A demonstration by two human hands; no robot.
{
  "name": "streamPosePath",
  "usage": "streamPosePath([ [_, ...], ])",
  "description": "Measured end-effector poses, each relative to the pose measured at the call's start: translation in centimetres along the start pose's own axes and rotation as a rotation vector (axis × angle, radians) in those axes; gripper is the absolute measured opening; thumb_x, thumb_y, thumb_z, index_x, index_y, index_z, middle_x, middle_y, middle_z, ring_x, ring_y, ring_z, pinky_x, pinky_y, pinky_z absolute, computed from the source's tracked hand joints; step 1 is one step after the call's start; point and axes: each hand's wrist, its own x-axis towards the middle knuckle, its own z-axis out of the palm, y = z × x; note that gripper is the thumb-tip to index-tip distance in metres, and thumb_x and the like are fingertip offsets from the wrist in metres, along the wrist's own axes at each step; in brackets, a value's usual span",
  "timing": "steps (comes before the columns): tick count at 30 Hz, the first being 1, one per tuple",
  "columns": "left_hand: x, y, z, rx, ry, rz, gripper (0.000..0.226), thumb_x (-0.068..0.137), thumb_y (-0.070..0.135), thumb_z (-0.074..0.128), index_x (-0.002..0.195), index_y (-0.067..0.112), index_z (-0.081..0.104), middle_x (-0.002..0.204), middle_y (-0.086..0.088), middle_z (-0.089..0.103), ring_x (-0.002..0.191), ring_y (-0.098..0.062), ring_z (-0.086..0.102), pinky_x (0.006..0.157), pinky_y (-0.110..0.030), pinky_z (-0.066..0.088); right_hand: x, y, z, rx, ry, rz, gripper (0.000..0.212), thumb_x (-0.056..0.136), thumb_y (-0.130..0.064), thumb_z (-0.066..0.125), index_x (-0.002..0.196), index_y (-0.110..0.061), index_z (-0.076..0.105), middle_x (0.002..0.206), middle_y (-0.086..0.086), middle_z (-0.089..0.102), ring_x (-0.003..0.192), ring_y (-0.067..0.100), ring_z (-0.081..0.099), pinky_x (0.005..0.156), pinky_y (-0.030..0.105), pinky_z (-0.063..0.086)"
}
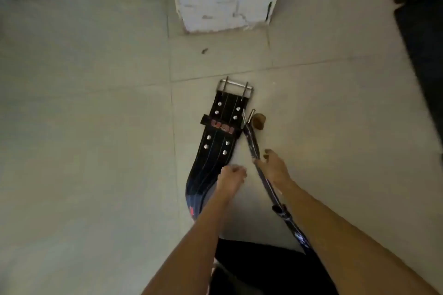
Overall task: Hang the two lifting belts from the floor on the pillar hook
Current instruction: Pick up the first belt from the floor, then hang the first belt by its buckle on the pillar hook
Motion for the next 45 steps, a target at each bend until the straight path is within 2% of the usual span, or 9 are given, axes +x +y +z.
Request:
streamPosePath([
  [4, 0.5, 0.9, 0.3, -0.11, 0.013, -0.049, 0.015, 0.093, 0.018, 0.048, 0.089, 0.014, 0.062, 0.091, -0.004, 0.061, 0.086, -0.02, 0.057, 0.069, -0.029, 0.044, 1.0, -0.3, 0.9, 0.112, 0.097, -0.016, 0.028, 0.089, -0.009, 0.05, 0.113, 0.004, 0.057, 0.1, 0.023, 0.065, 0.091, 0.035, 0.061, 0.074, 0.038, 0.045],
  [7, -4.9, 3.9, 0.0, -0.154, -0.021, -0.075, 0.029, 0.095, 0.02, 0.046, 0.117, 0.006, 0.057, 0.106, -0.006, 0.06, 0.096, -0.019, 0.055, 0.079, -0.033, 0.044, -4.5, -1.3, -3.0, 0.381, 0.061, 0.021, 0.031, 0.09, -0.012, 0.055, 0.116, 0.005, 0.056, 0.111, 0.025, 0.064, 0.102, 0.037, 0.062, 0.088, 0.039, 0.049],
  [11, -17.2, 13.1, -0.4, -0.268, -0.159, -0.016, 0.04, 0.097, 0.032, 0.042, 0.127, 0.008, 0.051, 0.12, -0.003, 0.059, 0.108, -0.019, 0.056, 0.091, -0.037, 0.045, -17.7, -6.0, -13.1, 0.646, 0.053, -0.035, 0.029, 0.095, -0.016, 0.047, 0.12, -0.004, 0.054, 0.104, 0.006, 0.061, 0.088, 0.016, 0.059, 0.062, -0.001, 0.044],
  [14, -30.5, 21.5, -0.3, -0.32, -0.277, 0.127, 0.041, 0.094, 0.034, 0.049, 0.126, 0.009, 0.056, 0.124, -0.003, 0.063, 0.109, -0.018, 0.06, 0.087, -0.032, 0.049, -29.5, -10.4, -21.7, 0.724, 0.179, -0.185, 0.019, 0.097, -0.016, 0.041, 0.115, -0.014, 0.046, 0.098, -0.004, 0.057, 0.091, 0.012, 0.055, 0.065, -0.003, 0.041],
  [22, -66.3, 40.4, 1.9, -0.259, -0.282, 0.738, 0.021, 0.087, 0.01, 0.063, 0.104, 0.0, 0.068, 0.092, -0.009, 0.07, 0.08, -0.013, 0.066, 0.076, -0.019, 0.056, -56.3, -21.9, -45.1, 0.826, 0.385, -0.652, 0.023, 0.095, -0.014, 0.045, 0.116, -0.017, 0.055, 0.103, 0.003, 0.064, 0.09, 0.004, 0.064, 0.083, 0.02, 0.05],
  [26, -74.8, 42.8, 2.3, -0.201, -0.223, 0.991, 0.013, 0.082, 0.003, 0.066, 0.094, 0.0, 0.071, 0.079, 0.004, 0.075, 0.074, -0.008, 0.069, 0.07, -0.018, 0.056, -64.0, -25.5, -52.7, 0.883, 0.331, -0.865, 0.034, 0.079, -0.046, 0.061, 0.1, -0.019, 0.065, 0.102, 0.023, 0.062, 0.099, 0.032, 0.059, 0.094, 0.047, 0.043],
  [31, -81.7, 42.2, 2.1, -0.018, -0.177, 1.115, 0.009, 0.078, 0.001, 0.07, 0.087, 0.003, 0.073, 0.066, 0.012, 0.074, 0.064, -0.002, 0.069, 0.063, -0.016, 0.052, -70.2, -27.7, -56.3, 0.949, 0.198, -0.987, 0.015, 0.088, -0.03, 0.054, 0.084, -0.022, 0.065, 0.08, -0.001, 0.069, 0.082, 0.016, 0.064, 0.077, 0.029, 0.052],
  [40, -87.1, 42.5, -2.8, -0.114, 0.011, 1.239, 0.007, 0.076, 0.005, 0.073, 0.08, 0.0, 0.072, 0.069, -0.004, 0.073, 0.062, -0.016, 0.068, 0.065, -0.032, 0.054, -76.6, -34.5, -56.8, 1.07, 0.153, -1.153, 0.016, 0.092, -0.023, 0.05, 0.09, -0.025, 0.066, 0.09, -0.005, 0.062, 0.097, 0.018, 0.053, 0.105, 0.044, 0.036],
  [45, -92.2, 44.8, -6.4, -0.264, 0.021, 1.424, 0.021, 0.077, -0.005, 0.068, 0.096, 0.003, 0.072, 0.08, -0.003, 0.077, 0.076, -0.018, 0.072, 0.069, -0.028, 0.058, -79.2, -36.9, -55.1, 0.94, 0.131, -1.255, 0.018, 0.092, -0.02, 0.051, 0.104, -0.015, 0.065, 0.094, -0.003, 0.069, 0.084, 0.006, 0.067, 0.074, 0.021, 0.054],
])
